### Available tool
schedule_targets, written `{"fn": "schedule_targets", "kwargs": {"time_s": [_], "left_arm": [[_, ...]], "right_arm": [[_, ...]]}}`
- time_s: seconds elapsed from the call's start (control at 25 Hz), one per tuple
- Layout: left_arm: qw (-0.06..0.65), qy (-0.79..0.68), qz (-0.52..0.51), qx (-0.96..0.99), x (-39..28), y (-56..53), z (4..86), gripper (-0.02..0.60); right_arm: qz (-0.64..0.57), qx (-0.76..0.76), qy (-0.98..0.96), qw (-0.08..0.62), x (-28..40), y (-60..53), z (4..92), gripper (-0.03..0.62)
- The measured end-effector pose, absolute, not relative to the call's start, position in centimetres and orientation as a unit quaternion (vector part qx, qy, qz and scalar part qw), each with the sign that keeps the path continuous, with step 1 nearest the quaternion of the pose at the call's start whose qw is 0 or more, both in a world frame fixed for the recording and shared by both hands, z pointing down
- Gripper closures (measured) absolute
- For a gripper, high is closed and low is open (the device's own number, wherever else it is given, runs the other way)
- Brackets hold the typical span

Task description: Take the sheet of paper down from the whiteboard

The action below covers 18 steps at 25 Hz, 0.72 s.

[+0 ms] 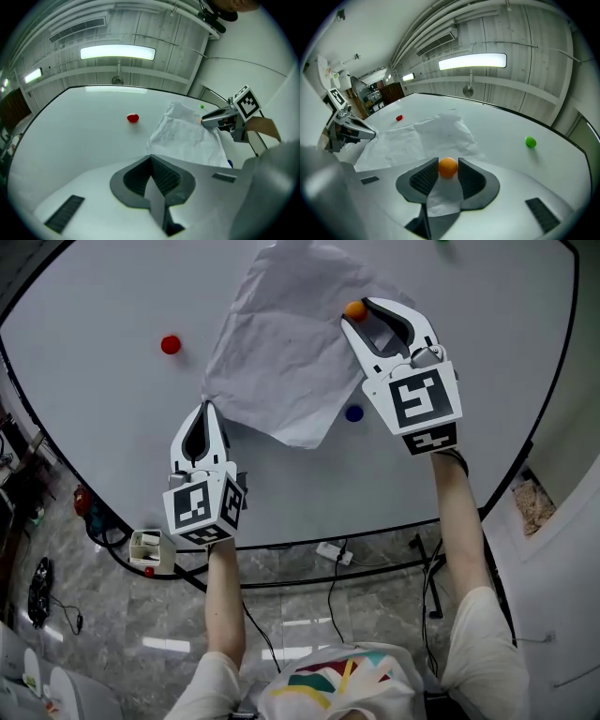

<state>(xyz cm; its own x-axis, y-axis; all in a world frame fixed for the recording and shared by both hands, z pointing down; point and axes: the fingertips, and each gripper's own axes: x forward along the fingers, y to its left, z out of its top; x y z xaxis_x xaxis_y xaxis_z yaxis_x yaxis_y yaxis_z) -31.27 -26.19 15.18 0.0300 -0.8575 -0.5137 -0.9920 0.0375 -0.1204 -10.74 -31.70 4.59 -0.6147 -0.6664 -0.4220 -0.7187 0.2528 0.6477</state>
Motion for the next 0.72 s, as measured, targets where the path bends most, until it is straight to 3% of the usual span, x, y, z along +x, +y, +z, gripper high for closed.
{"fn": "schedule_targets", "kwargs": {"time_s": [0.72], "left_arm": [[0.243, 0.706, 0.144, -0.650, -33.3, -23.4, 14.4, 0.537]], "right_arm": [[0.421, -0.460, 0.780, 0.048, -7.6, -31.7, 2.6, 0.453]]}}
